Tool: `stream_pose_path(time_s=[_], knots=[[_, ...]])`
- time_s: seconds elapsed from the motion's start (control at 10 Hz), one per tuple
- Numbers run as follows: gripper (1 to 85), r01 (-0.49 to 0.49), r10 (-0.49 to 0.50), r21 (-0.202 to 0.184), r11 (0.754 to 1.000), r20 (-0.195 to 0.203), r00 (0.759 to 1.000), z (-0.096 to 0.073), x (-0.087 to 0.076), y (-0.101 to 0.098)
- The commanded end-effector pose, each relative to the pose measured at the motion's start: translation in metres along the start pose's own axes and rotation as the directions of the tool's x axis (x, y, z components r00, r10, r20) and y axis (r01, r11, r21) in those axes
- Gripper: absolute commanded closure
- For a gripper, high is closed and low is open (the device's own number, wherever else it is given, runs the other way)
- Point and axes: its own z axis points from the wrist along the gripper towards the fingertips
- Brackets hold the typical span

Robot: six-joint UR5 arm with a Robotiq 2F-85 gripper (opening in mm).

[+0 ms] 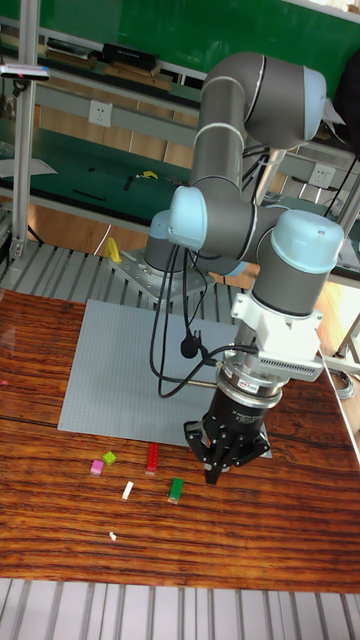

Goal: Build with small Lego blocks

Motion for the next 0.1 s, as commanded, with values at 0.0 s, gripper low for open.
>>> stream_pose_path(time_s=[0.0], knots=[[84.7, 0.001, -0.001, -0.012, 1.0, -0.012, 1.0, 0.0039, 0.0081, 0.0012]])
